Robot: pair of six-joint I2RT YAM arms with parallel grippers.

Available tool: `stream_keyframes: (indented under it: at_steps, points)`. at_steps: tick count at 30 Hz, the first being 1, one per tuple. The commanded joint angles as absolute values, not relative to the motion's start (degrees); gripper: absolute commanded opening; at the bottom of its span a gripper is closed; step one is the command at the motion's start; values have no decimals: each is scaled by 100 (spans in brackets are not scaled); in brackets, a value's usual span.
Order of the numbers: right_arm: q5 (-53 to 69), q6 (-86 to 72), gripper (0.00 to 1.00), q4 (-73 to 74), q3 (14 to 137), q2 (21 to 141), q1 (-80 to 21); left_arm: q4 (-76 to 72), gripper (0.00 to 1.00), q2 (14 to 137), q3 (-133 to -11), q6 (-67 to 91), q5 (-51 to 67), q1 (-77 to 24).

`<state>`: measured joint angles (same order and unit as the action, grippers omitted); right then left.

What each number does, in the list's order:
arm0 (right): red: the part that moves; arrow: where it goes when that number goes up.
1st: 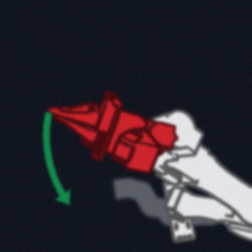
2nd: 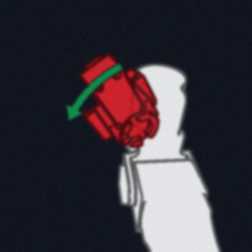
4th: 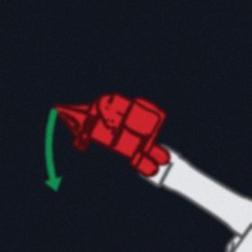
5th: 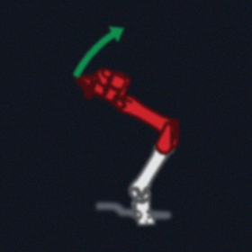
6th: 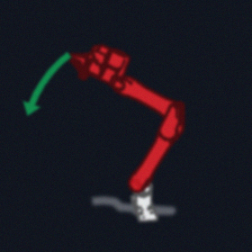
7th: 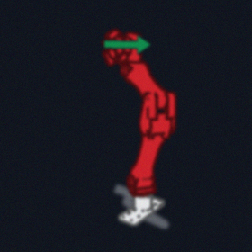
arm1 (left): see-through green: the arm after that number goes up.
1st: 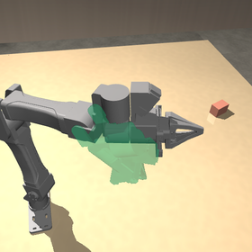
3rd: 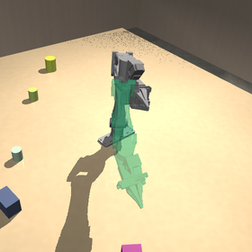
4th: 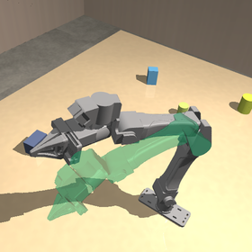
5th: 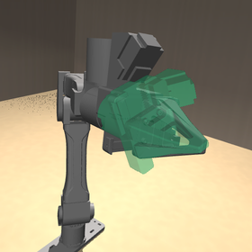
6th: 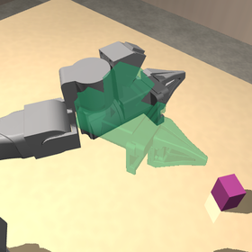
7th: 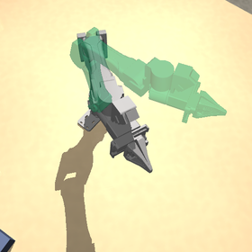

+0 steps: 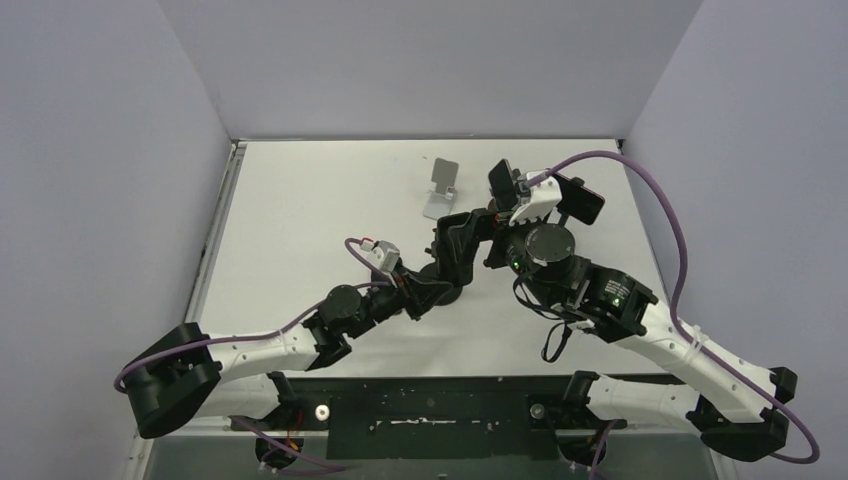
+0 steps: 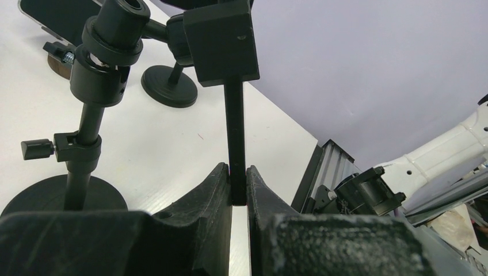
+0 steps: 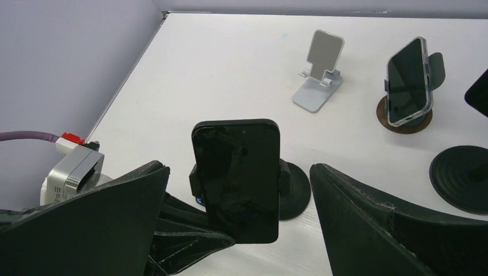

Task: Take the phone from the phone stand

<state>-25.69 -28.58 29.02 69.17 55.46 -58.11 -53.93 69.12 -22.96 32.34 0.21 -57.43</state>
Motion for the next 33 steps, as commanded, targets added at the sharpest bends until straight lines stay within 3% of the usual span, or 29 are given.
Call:
stream_keyframes:
  at_steps: [1,12,33]
  points:
    - [-2490,-2520,100,2609,7244,5721,-5690,-6086,0,6973,-2273,3295,-184,-5747]
    - [-1451,-2571,100,3179,7754,6504,-5032,-6066,0,6963,-2220,3305,-259,-5783]
    - [-1297,-2347,95,3447,7918,7011,-5139,-6023,0,6970,-2251,3313,-276,-5808]
